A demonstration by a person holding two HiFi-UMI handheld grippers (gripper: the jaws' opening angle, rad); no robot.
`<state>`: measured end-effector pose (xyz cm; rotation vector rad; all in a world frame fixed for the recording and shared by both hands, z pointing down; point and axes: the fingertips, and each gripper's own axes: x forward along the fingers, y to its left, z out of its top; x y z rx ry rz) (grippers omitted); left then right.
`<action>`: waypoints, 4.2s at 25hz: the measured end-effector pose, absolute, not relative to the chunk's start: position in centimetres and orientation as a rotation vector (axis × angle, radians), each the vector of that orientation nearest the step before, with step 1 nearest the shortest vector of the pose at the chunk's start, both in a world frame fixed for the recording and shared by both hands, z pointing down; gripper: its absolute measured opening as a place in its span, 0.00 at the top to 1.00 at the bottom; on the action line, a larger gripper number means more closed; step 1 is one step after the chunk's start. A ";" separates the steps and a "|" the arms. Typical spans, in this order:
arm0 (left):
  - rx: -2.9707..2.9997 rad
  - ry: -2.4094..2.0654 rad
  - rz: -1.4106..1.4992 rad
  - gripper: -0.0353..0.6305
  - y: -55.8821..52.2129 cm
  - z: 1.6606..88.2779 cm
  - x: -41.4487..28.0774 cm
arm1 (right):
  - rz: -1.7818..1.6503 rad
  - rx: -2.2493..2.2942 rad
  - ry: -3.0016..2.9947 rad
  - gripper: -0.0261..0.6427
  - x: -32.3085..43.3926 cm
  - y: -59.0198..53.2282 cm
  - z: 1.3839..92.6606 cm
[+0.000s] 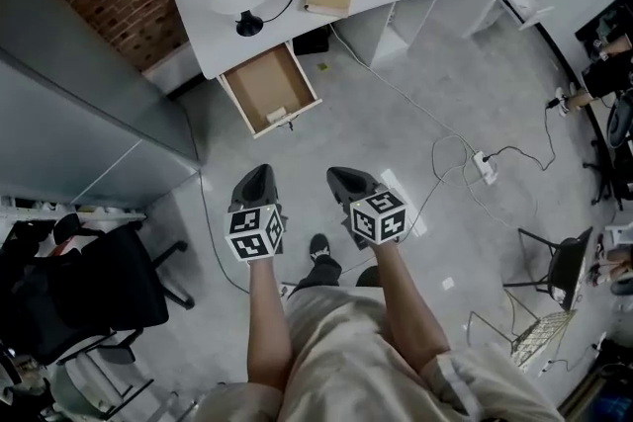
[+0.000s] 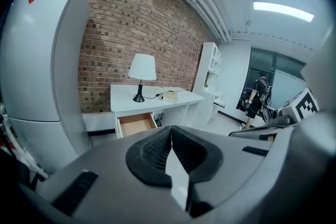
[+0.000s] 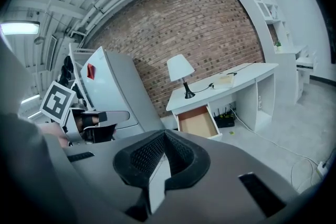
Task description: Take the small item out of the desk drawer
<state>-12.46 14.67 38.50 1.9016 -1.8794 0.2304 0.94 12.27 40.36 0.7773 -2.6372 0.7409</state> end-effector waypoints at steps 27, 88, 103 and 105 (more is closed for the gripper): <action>1.776 -1.841 0.411 0.92 -4.4 43.9 -19.4 | 0.811 0.588 -2.591 0.92 -9.8 -11.4 44.8; 2.233 -0.853 0.903 0.92 -15.0 62.8 -21.5 | 1.106 1.443 -2.232 0.92 -10.5 -11.9 56.9; 2.195 -0.766 1.095 0.92 -15.0 72.8 -21.7 | 1.270 1.493 -2.201 0.92 -10.4 -11.1 64.9; 2.184 -0.751 1.127 0.92 -14.9 74.1 -21.7 | 1.283 1.495 -2.197 0.92 -10.2 -11.1 65.7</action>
